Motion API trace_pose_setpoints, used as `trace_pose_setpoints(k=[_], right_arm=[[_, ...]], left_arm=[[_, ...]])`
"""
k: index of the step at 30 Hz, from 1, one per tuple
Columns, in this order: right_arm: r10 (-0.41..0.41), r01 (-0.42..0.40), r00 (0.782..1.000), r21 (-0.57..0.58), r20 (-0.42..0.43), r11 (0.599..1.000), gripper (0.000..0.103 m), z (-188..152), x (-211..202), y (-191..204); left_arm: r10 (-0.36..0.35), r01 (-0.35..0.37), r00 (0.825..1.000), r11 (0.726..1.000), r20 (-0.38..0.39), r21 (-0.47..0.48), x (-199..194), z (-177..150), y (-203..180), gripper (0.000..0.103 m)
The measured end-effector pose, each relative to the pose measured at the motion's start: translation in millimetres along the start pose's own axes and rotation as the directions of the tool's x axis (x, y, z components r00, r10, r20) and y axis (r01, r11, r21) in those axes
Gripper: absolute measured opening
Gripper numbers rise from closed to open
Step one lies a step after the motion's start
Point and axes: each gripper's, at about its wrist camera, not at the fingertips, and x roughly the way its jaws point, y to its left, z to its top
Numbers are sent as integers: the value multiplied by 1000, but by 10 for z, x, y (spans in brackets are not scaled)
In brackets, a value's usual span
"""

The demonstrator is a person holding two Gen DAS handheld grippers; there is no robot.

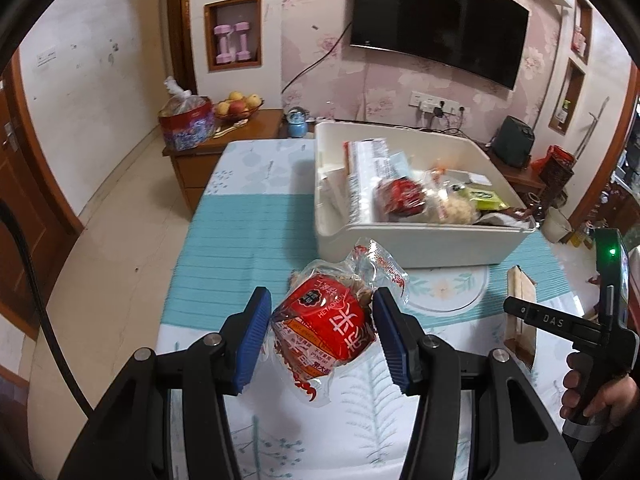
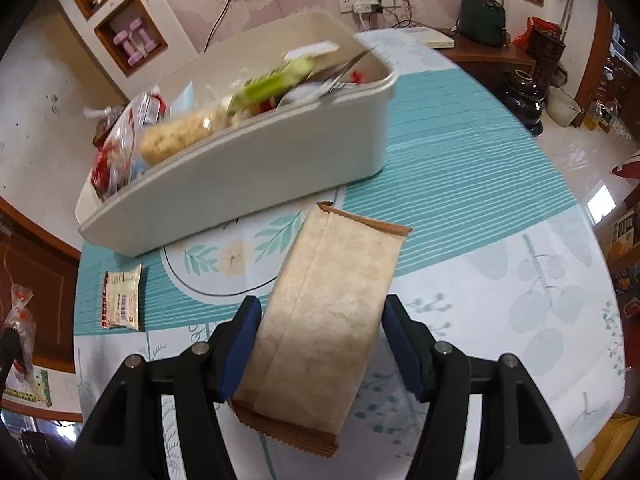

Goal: Organize snacks
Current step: 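Carry the red pack and brown wafer pack over the white tray and open both tools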

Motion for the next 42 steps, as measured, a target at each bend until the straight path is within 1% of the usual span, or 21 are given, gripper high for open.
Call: trace_pose_setpoints(k=[3,5,10,16,20,22,25,28,35,38,42], right_arm=[[-2,1,999,11,32,1000,63,123,-88,-44],[-10,9,999,15,54,1000,63,281,-99,-19],[-22,22,992,8,124,1000,63,495,-281,-33],[-13,19,978,-26,207,999,63,763,-443,-15],[10,5,966,-60,257,998,63,969,-498,52],[19,3,960,-79,278,997,63,1057,-507,89],[29,0,952,-98,304,995,63,1177,-479,136],[43,-5,944,-117,328,993,63,1285,-421,186],[76,5,913,-196,400,981,63,1475,-209,330],[102,-6,905,-227,412,974,63,1535,-89,363],[147,-26,893,-278,426,960,63,1593,34,410]], left_arm=[[-19,19,1000,1000,0,16,29,98,-110,51],[-30,30,1000,999,2,31,48,178,-198,51],[-67,66,998,997,7,45,120,423,-375,51],[-81,79,996,996,45,51,164,709,-529,51],[-86,82,993,995,79,55,231,914,-624,51],[-95,91,992,994,80,53,302,1001,-681,51],[-109,105,991,993,75,57,447,1102,-759,51],[-133,130,987,991,85,39,601,1171,-829,51],[-194,192,973,981,124,34,932,1205,-966,51],[-208,206,972,978,112,27,1070,1218,-987,51],[-236,238,966,971,110,-5,1212,1210,-969,52]])
